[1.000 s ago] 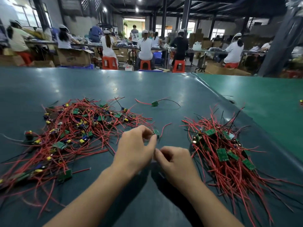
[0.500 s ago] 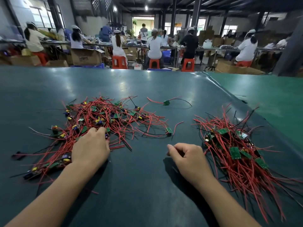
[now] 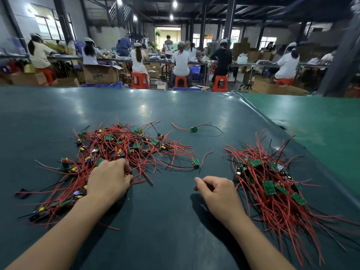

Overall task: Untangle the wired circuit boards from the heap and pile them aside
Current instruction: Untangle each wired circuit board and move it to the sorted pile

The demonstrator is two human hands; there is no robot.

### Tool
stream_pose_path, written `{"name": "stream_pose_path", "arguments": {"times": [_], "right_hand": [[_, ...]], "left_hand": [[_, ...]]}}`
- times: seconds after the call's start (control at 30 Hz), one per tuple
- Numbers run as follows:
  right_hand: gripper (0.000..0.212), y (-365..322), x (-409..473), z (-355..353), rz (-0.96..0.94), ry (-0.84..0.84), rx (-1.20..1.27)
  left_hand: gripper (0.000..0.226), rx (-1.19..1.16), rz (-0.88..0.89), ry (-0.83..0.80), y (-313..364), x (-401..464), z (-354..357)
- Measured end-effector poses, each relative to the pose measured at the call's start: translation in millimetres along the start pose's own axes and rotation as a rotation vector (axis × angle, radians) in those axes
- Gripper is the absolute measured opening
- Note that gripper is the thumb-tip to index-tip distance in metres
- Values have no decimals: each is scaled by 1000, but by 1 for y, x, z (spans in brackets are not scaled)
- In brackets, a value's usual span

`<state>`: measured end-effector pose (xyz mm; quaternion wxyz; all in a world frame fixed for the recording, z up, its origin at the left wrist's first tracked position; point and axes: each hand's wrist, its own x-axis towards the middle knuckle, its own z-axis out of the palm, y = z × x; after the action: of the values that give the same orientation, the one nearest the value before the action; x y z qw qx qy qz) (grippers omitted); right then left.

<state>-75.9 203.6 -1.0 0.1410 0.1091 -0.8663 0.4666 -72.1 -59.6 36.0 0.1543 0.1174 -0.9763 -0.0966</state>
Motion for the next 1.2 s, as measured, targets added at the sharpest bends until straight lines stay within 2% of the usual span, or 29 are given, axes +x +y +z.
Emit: {"name": "stream_pose_path", "arguments": {"times": [0.1,0.2,0.37,0.5,0.7,0.9,1.03,1.1,1.2], "right_hand": [[33,1,0,0,10,-9,3],[33,1,1,-1,21,-18,14],[33,-1,0,0,26,-8,24],[34,-3,0,-2,14,-2,37],[33,-3,2,-3,28,-27,19],[34,-1,5,0,17,-30,24],[34,2,6,1,23,-44,32],[31,3,7,2,37,-32,78],[15,0,8,1,70,-18,231]], "left_hand": [[33,16,53,91,1,-1,-1],[31,-199,56,214,10,-2,-8],[34,-454,164,520,40,-3,-30],[41,-454,56,618,58,-2,-33],[36,-741,-310,538,61,-6,-18],[35,-1759,-685,400,65,3,-16],[33,-2137,-673,60,77,-4,-6],[39,-2139,-623,-27,87,-8,3],[46,-1998,-477,-31,105,-16,22]]}}
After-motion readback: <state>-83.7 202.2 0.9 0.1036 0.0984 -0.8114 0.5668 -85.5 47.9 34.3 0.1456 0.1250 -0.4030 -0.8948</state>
